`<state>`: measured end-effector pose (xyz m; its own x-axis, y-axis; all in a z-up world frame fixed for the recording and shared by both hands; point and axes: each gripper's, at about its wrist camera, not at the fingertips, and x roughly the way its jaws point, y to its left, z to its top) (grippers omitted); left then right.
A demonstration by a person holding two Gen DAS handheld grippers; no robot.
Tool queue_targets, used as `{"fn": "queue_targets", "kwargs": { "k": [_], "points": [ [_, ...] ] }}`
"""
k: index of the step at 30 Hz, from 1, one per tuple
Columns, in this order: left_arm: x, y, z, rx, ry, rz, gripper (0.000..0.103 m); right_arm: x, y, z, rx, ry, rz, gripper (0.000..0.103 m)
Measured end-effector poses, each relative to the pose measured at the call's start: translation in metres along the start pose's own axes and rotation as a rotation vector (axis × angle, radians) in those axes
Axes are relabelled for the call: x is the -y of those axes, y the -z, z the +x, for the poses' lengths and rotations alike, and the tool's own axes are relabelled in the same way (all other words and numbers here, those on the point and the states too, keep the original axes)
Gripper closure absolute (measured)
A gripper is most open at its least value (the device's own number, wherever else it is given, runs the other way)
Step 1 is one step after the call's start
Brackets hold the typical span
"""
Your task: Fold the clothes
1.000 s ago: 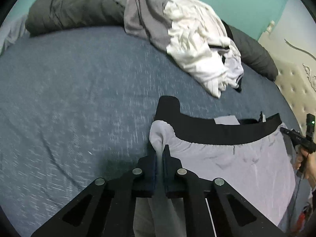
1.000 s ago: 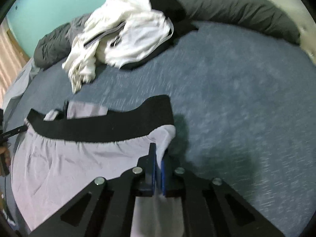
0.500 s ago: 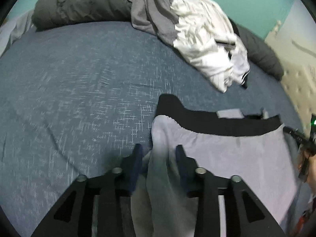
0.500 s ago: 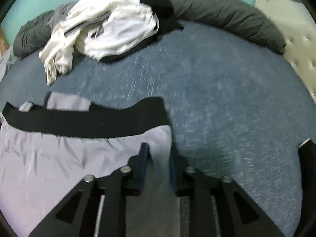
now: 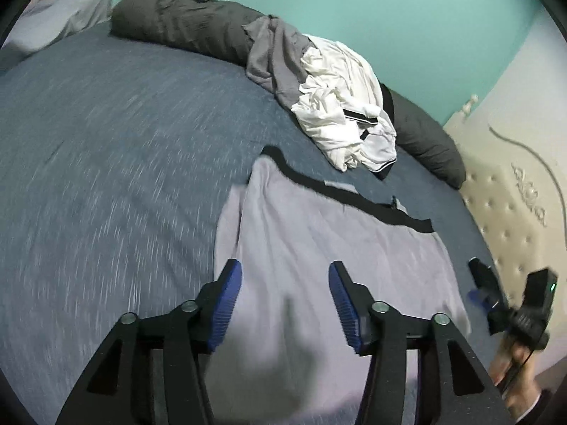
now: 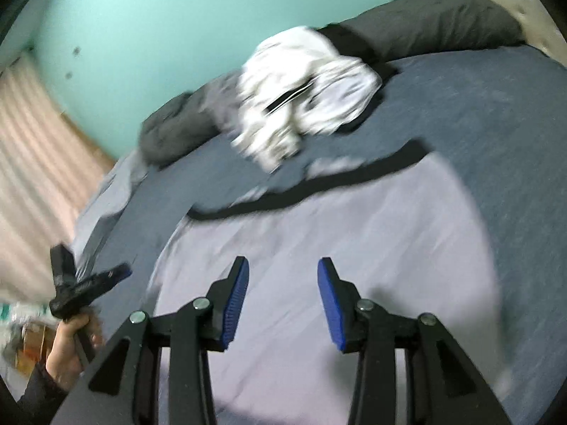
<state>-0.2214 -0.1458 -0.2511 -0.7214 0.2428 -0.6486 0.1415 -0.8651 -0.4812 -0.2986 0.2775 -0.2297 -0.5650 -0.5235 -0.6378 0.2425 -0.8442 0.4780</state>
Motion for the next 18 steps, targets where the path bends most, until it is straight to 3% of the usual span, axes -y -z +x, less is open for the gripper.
{"fn": "queue_targets", "kwargs": {
  "k": [6,9,18],
  "points": [
    [-0.005,0.05,-0.019,0.008,0.02,-0.029,0.044,-0.04,0.057,0.027,-0.083,-0.02,0.033,0.089],
    [0.001,0.065,-0.021,-0.002,-0.001,0.028,0.044,-0.05,0.074,0.038,-0.089,0.012,0.026,0.09],
    [0.005,0.078,-0.013,-0.015,0.081,0.034,0.044,-0.046,0.105,0.084,-0.193,0.19,-0.003,0.09]
  ]
}}
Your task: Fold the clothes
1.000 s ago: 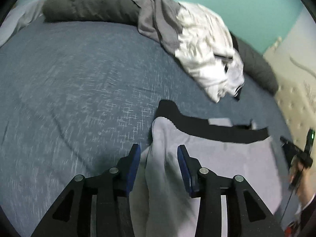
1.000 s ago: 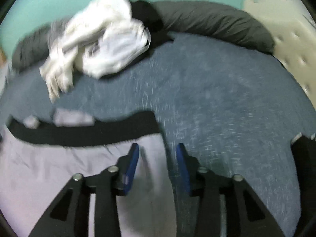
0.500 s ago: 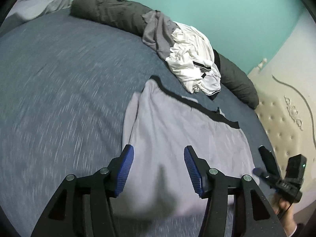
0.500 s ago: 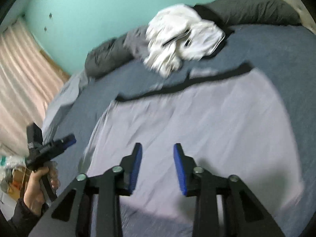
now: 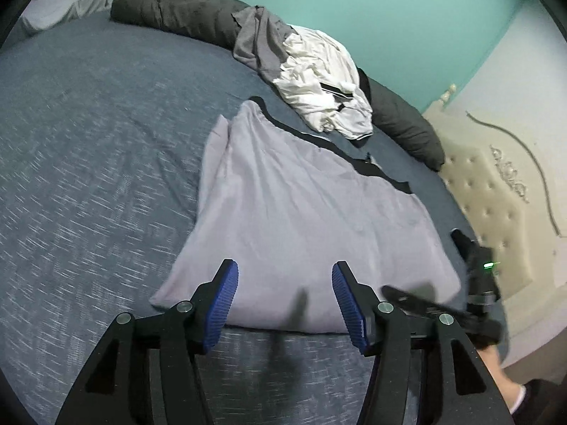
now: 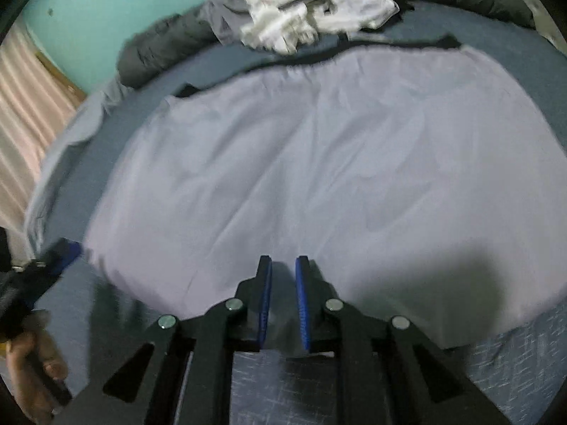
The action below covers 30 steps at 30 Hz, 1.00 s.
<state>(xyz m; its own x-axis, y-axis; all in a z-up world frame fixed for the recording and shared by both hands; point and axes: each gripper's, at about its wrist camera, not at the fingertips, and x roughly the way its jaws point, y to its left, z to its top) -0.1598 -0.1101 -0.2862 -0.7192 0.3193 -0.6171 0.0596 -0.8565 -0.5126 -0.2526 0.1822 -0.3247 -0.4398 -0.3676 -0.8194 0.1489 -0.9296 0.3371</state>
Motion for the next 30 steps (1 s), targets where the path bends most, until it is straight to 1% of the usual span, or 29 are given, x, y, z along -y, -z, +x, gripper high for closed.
{"fn": "queue_targets", "kwargs": {
  "k": [2,4,8,9,12,15,18,20,25,29,30],
  "points": [
    [0.001,0.0,0.001,0.0,-0.009,0.012,0.043,0.005,0.001,0.009,-0.009,0.011,0.013,0.094],
    [-0.001,-0.001,0.001,0.004,-0.007,0.012,0.043,0.009,0.003,0.019,-0.018,0.021,0.027,0.096],
    [-0.004,-0.003,0.001,0.006,0.005,-0.005,0.043,0.002,0.008,0.02,-0.005,0.072,-0.044,0.097],
    [-0.004,-0.003,0.001,0.006,0.008,-0.007,0.043,0.003,0.007,0.021,-0.007,0.072,-0.04,0.097],
    [-0.004,-0.001,0.0,0.005,0.014,-0.009,0.042,0.009,0.0,0.01,-0.013,0.048,0.024,0.097],
    [-0.005,0.001,0.0,0.001,0.019,-0.009,0.041,-0.001,0.006,-0.015,0.033,0.082,-0.021,0.096],
    [-0.009,0.003,0.002,-0.006,0.021,-0.02,0.041,-0.008,0.022,-0.028,0.051,0.109,-0.039,0.096],
    [-0.011,0.002,0.0,-0.001,0.016,-0.019,0.041,-0.004,0.031,-0.027,0.042,0.124,-0.026,0.096],
    [-0.016,0.0,-0.003,0.008,0.024,-0.035,0.041,0.003,0.035,0.001,-0.019,0.119,-0.01,0.097],
    [-0.018,-0.001,-0.002,0.007,0.04,-0.057,0.041,0.0,0.03,-0.002,-0.04,0.135,-0.016,0.097],
    [-0.018,-0.001,-0.002,0.007,0.042,-0.053,0.041,-0.001,0.028,-0.007,-0.031,0.132,-0.011,0.097]
  ]
}}
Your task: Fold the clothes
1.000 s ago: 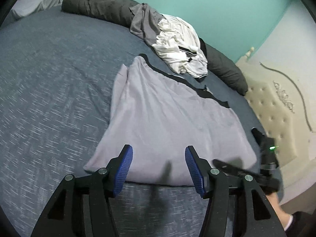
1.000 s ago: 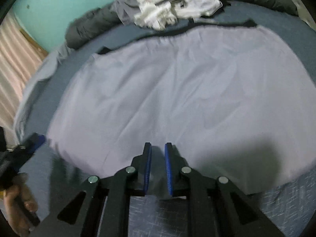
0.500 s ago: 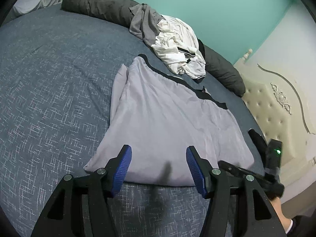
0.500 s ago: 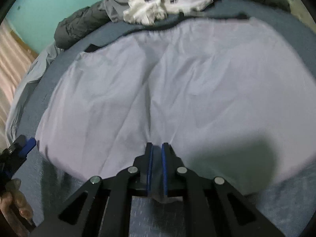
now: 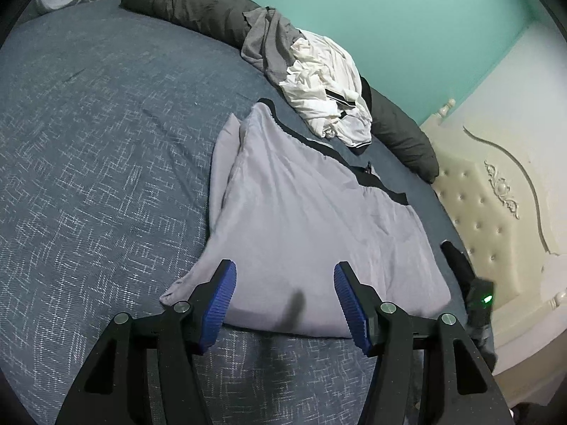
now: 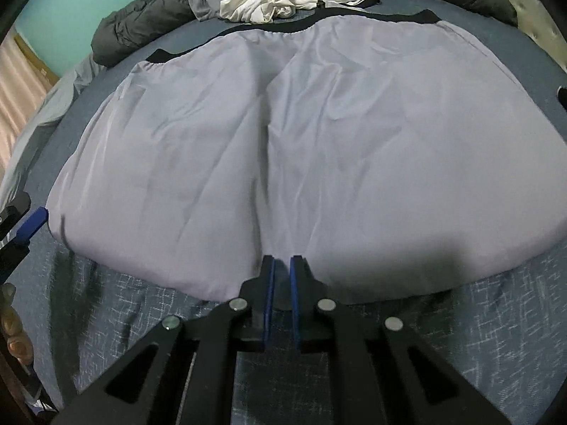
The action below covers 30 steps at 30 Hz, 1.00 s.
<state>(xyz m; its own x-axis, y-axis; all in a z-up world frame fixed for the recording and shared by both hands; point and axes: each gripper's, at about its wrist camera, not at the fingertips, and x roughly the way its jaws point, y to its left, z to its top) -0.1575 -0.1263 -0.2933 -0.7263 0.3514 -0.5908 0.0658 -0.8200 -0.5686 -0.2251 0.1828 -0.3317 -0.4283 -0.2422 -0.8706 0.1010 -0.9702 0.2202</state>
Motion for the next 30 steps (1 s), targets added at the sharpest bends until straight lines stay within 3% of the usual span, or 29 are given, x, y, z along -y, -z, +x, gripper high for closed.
{"fn": "queue_targets", "kwargs": {
  "k": [3,9,13,21,30],
  "points": [
    [0.0,0.0,-0.002,0.0,0.002,0.004,0.041,-0.001,-0.011,-0.02,0.07,-0.008,0.005,0.096],
    [-0.003,-0.002,-0.003,0.008,0.002,-0.012,0.041,-0.01,-0.027,0.0,0.022,0.003,-0.02,0.097],
    [-0.001,-0.002,-0.002,0.001,0.005,-0.001,0.041,-0.009,-0.014,0.02,0.002,0.044,-0.064,0.097],
    [-0.001,-0.005,-0.004,0.007,0.015,-0.006,0.041,-0.01,-0.005,-0.006,-0.005,0.053,-0.068,0.097],
    [-0.008,-0.007,-0.009,0.017,0.013,-0.018,0.041,-0.003,0.022,-0.001,-0.077,0.053,-0.07,0.097]
  ]
}}
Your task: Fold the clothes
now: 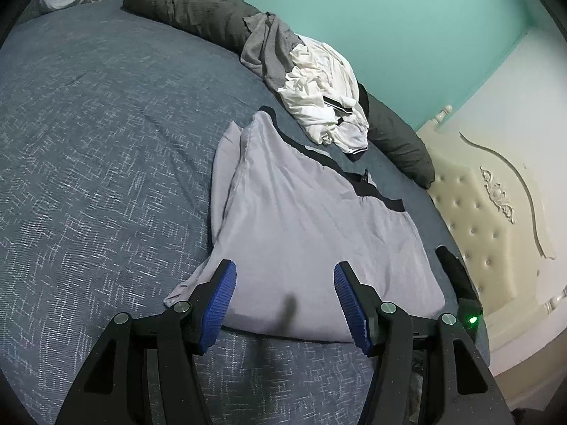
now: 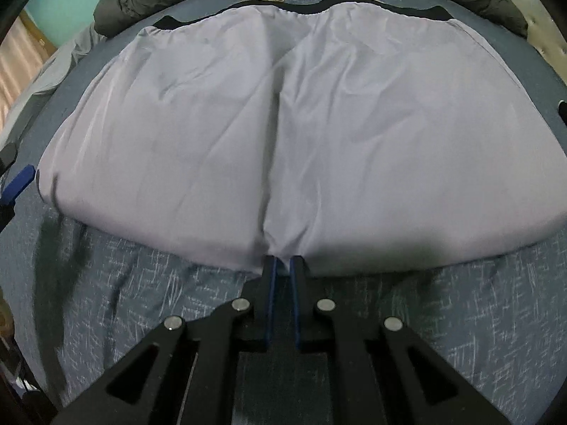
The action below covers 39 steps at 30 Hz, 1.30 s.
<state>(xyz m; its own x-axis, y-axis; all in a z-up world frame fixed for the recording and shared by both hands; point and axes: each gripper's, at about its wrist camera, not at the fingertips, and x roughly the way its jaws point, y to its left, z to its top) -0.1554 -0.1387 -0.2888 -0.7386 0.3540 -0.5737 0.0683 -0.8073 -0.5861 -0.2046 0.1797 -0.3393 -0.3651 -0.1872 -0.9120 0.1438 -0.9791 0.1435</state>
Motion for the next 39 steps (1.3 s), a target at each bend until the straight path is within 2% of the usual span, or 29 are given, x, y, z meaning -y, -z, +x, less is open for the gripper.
{"fn": "queue_targets", "kwargs": {
  "k": [5,8,11,15,21,27,28,30,36,39],
  "points": [
    [0.0,0.001,-0.001,0.004,-0.003,-0.008,0.041,0.006,-0.018,-0.026,0.091,-0.034,0.049,0.097],
    [0.0,0.002,-0.001,0.006,-0.002,-0.011,0.041,0.006,-0.037,-0.028,0.111,-0.028,0.053,0.097],
    [-0.002,0.001,-0.001,0.005,-0.005,-0.009,0.041,0.003,-0.064,-0.017,0.108,-0.015,0.067,0.097],
    [-0.008,0.0,-0.001,0.002,-0.009,-0.024,0.041,-0.009,-0.116,0.008,0.102,-0.025,0.083,0.097],
    [-0.015,-0.004,-0.003,0.01,-0.013,-0.035,0.041,0.001,-0.149,0.03,0.045,-0.004,0.082,0.097],
    [-0.016,-0.004,-0.006,0.014,-0.017,-0.041,0.041,0.0,-0.12,0.022,0.03,-0.016,0.07,0.097],
    [-0.016,-0.004,-0.007,0.017,-0.019,-0.042,0.04,0.0,-0.11,0.019,0.026,-0.024,0.07,0.097],
    [-0.016,-0.004,-0.01,0.026,-0.027,-0.046,0.029,0.0,-0.09,0.013,0.015,-0.041,0.073,0.097],
    [-0.019,-0.001,-0.019,0.041,-0.063,-0.066,0.026,0.008,-0.035,-0.004,0.006,-0.106,0.103,0.097],
    [-0.027,0.004,-0.021,0.024,-0.058,-0.115,0.025,0.018,-0.015,-0.025,0.052,-0.14,0.122,0.097]
  ]
}}
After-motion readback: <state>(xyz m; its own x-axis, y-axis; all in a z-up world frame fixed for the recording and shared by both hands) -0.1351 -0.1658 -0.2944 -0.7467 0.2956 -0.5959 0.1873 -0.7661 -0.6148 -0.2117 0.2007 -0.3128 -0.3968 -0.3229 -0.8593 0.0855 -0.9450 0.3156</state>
